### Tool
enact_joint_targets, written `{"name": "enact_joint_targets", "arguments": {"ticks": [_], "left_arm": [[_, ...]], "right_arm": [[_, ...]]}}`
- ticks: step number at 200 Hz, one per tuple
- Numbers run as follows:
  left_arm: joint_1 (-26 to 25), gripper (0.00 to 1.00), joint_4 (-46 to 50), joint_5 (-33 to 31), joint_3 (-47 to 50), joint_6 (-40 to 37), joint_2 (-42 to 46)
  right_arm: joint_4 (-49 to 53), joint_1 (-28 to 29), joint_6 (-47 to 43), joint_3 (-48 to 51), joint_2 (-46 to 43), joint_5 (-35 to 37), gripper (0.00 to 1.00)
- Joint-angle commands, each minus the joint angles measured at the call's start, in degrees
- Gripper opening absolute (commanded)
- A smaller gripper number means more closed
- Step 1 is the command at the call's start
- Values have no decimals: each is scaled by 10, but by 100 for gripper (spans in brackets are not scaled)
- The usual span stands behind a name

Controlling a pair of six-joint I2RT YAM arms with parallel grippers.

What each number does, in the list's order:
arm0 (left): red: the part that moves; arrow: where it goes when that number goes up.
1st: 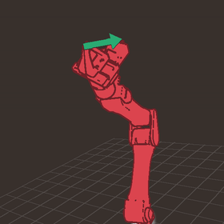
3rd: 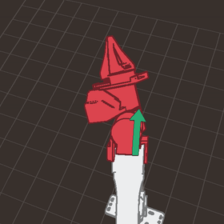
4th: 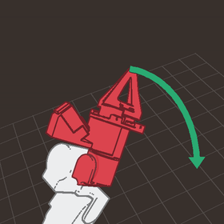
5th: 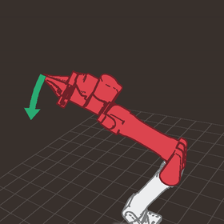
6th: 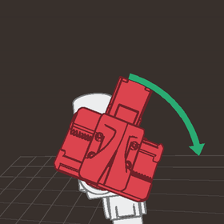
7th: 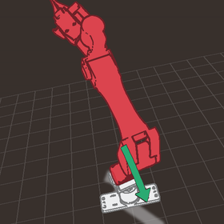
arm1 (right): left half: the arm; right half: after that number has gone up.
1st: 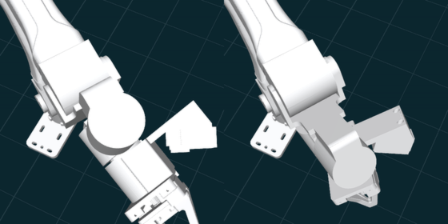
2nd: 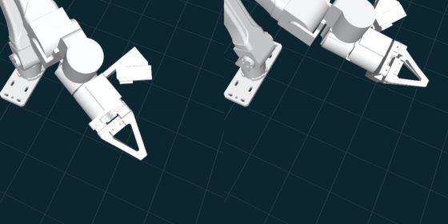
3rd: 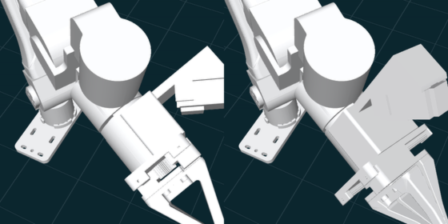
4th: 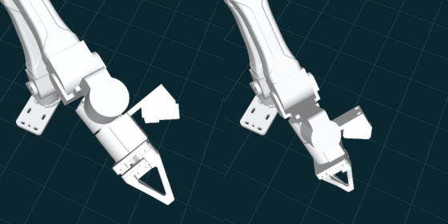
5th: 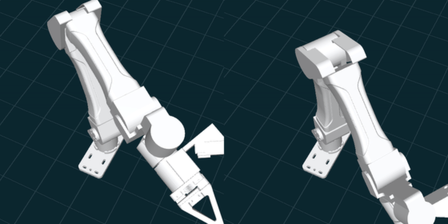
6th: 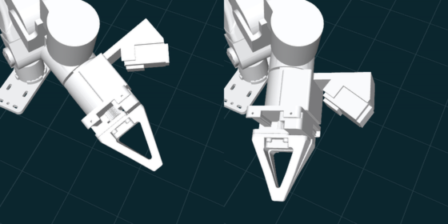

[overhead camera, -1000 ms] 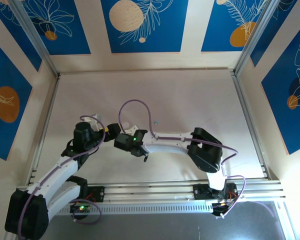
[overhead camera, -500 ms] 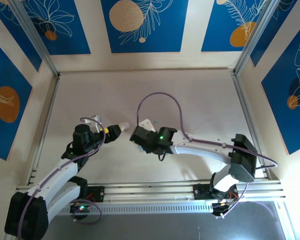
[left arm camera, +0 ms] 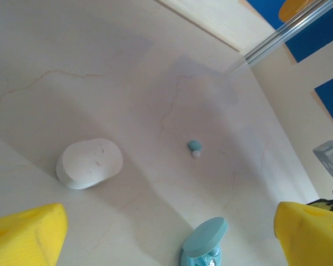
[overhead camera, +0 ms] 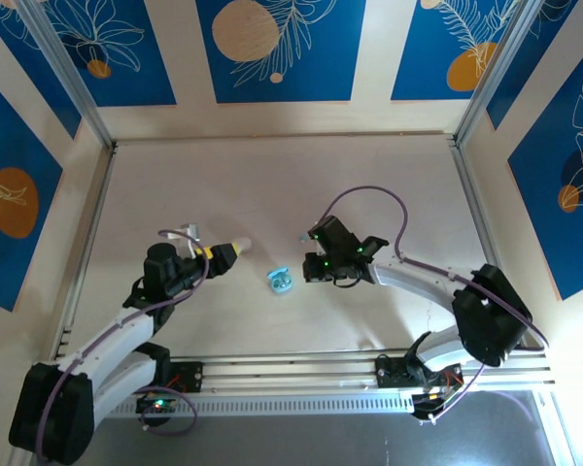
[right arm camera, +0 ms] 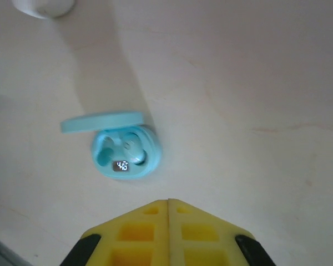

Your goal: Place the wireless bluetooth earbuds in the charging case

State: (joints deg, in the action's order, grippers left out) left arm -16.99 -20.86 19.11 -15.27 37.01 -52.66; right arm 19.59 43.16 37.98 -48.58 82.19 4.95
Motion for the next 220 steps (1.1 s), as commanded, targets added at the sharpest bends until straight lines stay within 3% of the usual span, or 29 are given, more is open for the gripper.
{"name": "enact_joint_targets", "arguments": {"ticks": [1,98,220], "left_arm": [[-6,93,-33,12,-4,-2,-18],[-6,91,-30,18,-8,2,-27],[-7,90,-23,20,-8,2,-13]], "right_arm": [[-57,-3,3,-9,36,-70,3],[-105,-7,21,-30,116,-79,1],[-123,4,40,-20,137,-84,0]]}}
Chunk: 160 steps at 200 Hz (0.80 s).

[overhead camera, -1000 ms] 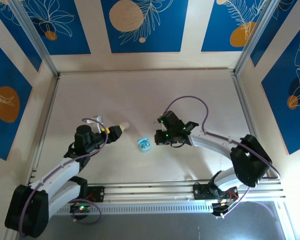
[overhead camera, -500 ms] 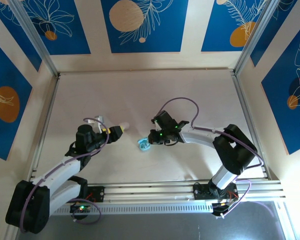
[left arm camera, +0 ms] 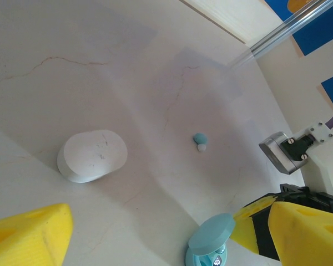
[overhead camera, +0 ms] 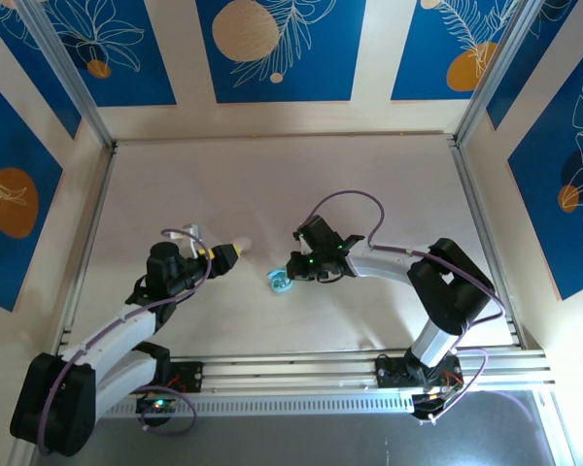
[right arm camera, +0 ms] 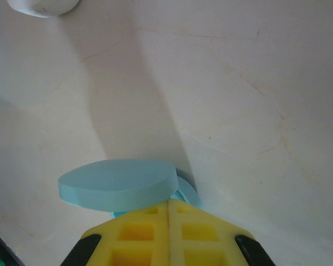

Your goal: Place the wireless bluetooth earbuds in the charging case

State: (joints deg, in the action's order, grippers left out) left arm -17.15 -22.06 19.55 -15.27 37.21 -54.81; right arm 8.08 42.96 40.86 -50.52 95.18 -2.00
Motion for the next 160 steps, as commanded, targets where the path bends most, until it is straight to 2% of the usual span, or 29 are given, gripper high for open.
{"name": "enact_joint_targets", "arguments": {"ticks": [1,107,160], "left_arm": [[-5,91,-11,15,-8,0,9],[-4,90,-9,15,-7,0,15],[-6,90,-25,8,1,-3,14]], "right_arm": [[-8,6,11,0,8,-14,0],[-2,21,20,2,9,-8,0],[34,23,23,12,-60,13,0]]}}
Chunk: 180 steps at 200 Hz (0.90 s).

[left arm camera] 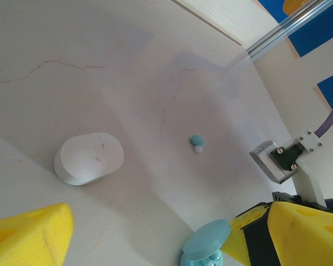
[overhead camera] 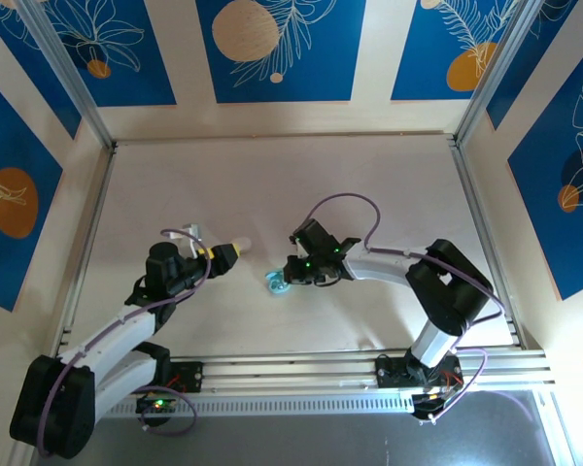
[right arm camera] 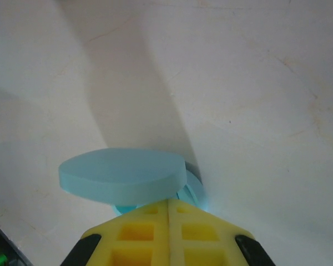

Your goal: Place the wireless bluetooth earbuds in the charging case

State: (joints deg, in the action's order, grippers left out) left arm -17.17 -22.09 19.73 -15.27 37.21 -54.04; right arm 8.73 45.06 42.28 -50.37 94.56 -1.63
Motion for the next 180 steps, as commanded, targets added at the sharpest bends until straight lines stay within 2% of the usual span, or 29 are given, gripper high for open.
{"name": "enact_joint_targets", "arguments": {"ticks": [1,51,84,136,180], "left_arm": [[-5,90,-25,6,1,-3,6],[-7,93,-26,-1,3,-11,5],[-9,98,-17,-10,4,-14,17],[-16,100,-26,-8,4,-13,6],[-22,100,-19,-10,-2,-15,1]], "right_arm": [[28,2,8,11,-56,10,0],[83,-27,-3,32,-140,23,5],[82,-59,-9,50,-156,17,10],[16,-80,1,62,-105,-18,17],[-26,-81,11,46,-38,-34,17]]}}
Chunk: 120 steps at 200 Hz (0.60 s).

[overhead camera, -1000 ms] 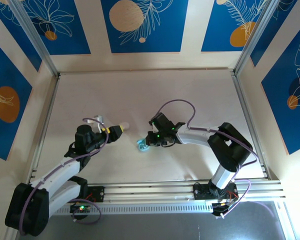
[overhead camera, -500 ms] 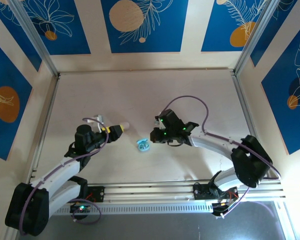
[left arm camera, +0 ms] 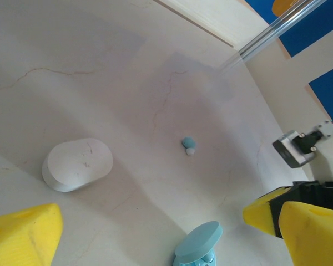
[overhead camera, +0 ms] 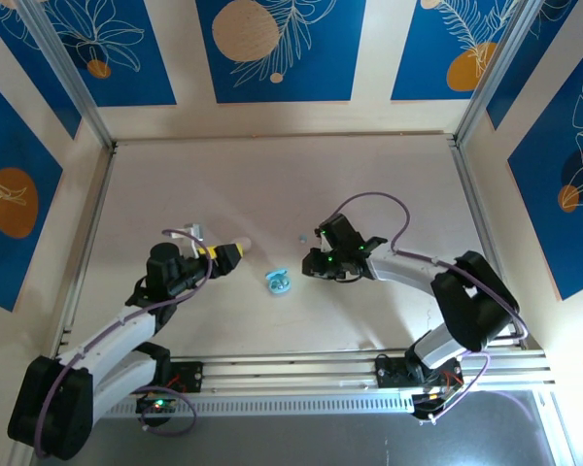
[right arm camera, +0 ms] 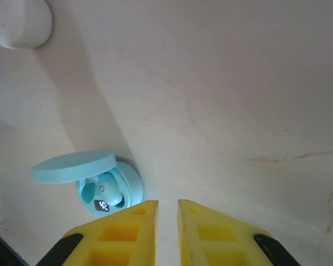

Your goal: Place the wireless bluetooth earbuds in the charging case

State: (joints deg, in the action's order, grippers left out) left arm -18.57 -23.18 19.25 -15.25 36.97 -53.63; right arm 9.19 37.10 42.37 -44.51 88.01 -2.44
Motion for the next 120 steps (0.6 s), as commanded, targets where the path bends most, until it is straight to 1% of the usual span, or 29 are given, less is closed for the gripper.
{"name": "enact_joint_targets", "arguments": {"ticks": [1,54,120], "left_arm": [[-8,100,-8,-5,-2,-12,-3],[-12,100,-5,-6,-4,-12,-1],[-14,100,-5,-4,-4,-12,2]], "right_arm": [[-31,-1,10,-13,29,-27,17],[-43,9,16,-21,58,-36,16],[-53,37,25,-41,94,-44,16]]}}
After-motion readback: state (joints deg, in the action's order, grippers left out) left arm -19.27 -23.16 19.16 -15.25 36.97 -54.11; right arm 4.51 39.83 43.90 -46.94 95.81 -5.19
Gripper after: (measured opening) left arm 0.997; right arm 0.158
